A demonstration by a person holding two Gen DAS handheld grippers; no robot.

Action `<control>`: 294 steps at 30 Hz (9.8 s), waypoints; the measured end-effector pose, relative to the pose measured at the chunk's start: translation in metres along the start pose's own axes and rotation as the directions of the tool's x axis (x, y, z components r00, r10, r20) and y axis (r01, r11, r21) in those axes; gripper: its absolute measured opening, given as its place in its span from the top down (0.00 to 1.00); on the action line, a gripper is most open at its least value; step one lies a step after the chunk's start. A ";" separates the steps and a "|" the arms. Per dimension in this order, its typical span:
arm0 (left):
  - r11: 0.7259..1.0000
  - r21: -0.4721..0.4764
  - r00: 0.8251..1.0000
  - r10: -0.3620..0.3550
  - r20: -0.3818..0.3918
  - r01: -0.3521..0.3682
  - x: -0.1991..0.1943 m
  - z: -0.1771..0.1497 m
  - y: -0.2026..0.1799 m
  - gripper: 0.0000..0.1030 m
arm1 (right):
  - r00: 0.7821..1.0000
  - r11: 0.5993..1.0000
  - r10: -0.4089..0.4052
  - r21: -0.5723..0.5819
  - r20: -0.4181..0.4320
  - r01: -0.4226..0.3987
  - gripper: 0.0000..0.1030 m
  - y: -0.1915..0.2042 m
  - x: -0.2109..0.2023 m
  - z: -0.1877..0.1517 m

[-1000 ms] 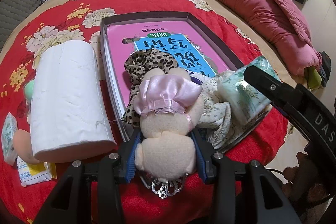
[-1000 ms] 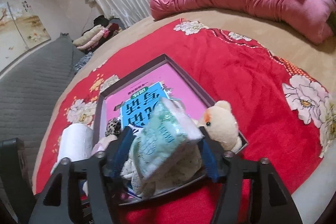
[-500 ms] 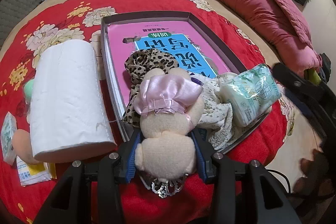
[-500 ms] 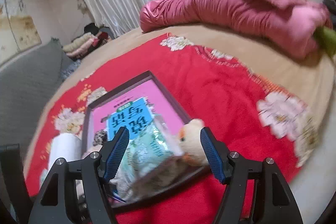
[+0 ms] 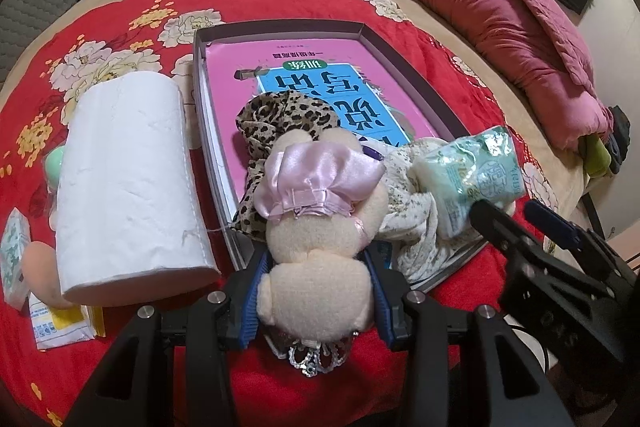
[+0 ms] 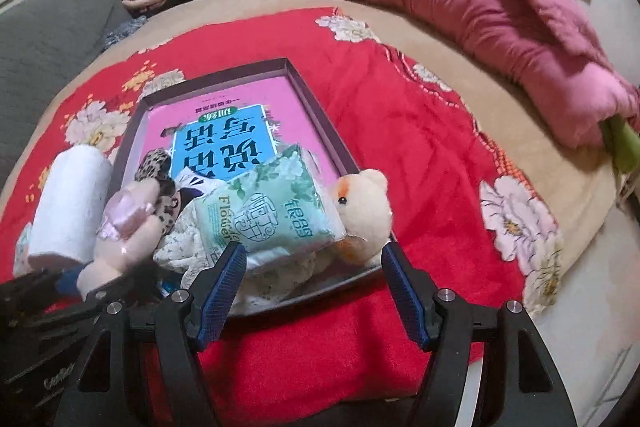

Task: Organize soft objects
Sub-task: 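Open both tools to release the bunny and tissue pack in the tray, then withdraw both open tools from the tray toward the items beside the paper roll, then grasp the green tissue pack with the left tool while the right grasps the pink sponge, then carry the tissue pack over the tray with the left tool while the right carries the sponge, then lower and release the tissue pack in the tray with the left tool while the right releases the sponge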

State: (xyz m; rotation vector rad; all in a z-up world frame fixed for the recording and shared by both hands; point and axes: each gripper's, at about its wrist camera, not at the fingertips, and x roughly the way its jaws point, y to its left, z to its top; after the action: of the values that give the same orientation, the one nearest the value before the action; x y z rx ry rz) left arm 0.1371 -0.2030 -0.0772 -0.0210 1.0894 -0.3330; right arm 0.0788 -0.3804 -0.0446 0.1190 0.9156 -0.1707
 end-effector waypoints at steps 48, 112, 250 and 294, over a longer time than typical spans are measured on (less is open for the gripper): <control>0.999 0.044 0.999 0.002 -0.035 -0.001 0.011 0.012 -0.005 0.45 | 0.975 0.983 0.078 0.146 0.206 -0.110 0.25 -0.017 -0.004 0.014; 0.933 -0.347 0.975 0.153 0.159 -0.090 -0.115 -0.056 0.257 0.36 | 0.882 0.614 0.470 -0.712 -0.017 -0.341 0.25 0.280 -0.076 -0.048; 0.991 0.130 0.994 -0.028 -0.105 0.041 0.034 0.099 -0.012 0.56 | 0.943 0.915 0.325 -0.225 -0.074 -0.334 0.56 0.072 0.014 0.000; 0.994 0.060 0.994 -0.096 0.054 0.092 -0.066 0.059 0.013 0.42 | 0.953 0.973 0.227 -0.095 0.202 -0.211 0.27 0.037 -0.050 0.001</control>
State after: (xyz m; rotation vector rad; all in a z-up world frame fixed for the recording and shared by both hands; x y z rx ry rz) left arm 0.1644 -0.1807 0.0049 -0.0306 1.0240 -0.4458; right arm 0.0574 -0.3395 -0.0032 0.1315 0.6889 0.0562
